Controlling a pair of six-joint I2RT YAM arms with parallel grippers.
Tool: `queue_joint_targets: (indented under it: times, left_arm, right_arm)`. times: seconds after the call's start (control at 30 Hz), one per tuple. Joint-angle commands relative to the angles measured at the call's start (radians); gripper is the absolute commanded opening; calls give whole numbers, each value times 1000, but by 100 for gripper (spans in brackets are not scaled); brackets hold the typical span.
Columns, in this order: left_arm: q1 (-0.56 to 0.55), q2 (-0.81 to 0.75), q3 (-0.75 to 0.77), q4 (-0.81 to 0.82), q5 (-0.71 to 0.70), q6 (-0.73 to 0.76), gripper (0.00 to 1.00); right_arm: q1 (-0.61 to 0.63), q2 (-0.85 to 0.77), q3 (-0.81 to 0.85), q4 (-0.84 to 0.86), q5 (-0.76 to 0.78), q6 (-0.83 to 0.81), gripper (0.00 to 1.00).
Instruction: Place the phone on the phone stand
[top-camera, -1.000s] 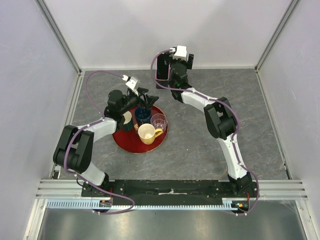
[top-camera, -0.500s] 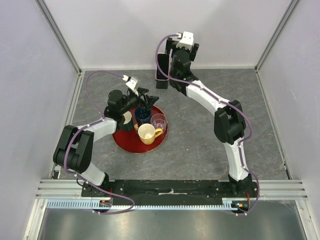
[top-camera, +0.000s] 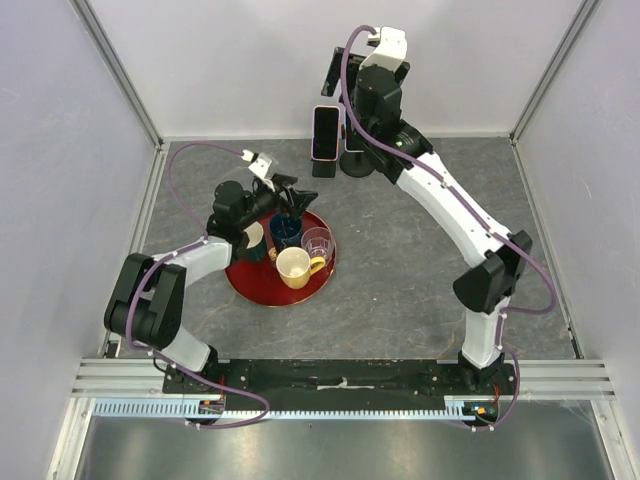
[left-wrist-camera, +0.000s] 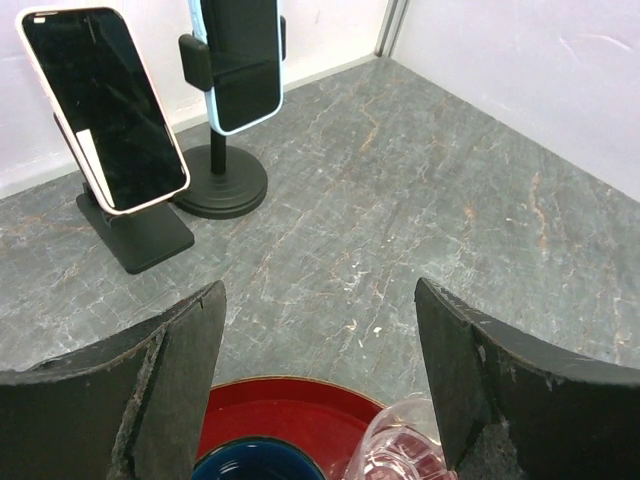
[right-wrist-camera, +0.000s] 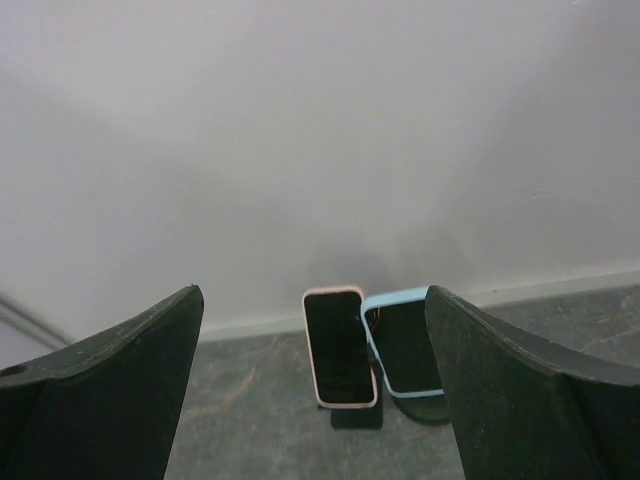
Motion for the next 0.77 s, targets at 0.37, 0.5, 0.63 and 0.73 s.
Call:
queue_joint_targets:
  times: [0.37, 0.5, 0.63, 0.73]
  left_arm:
    - [5, -346, -232, 271, -3, -439, 82]
    - [4, -532, -454, 274, -2, -526, 82]
    - [4, -814, -577, 74, -7, -539, 82]
    - [2, -1079, -602, -202, -27, -537, 84]
  right_arm:
    - [46, -775, -1010, 10, -102, 211, 98]
    - [46, -1016, -1340, 6, -174, 213, 98]
    - [46, -1286, -1518, -24, -268, 263, 98]
    - [46, -1439, -1616, -33, -306, 338, 98]
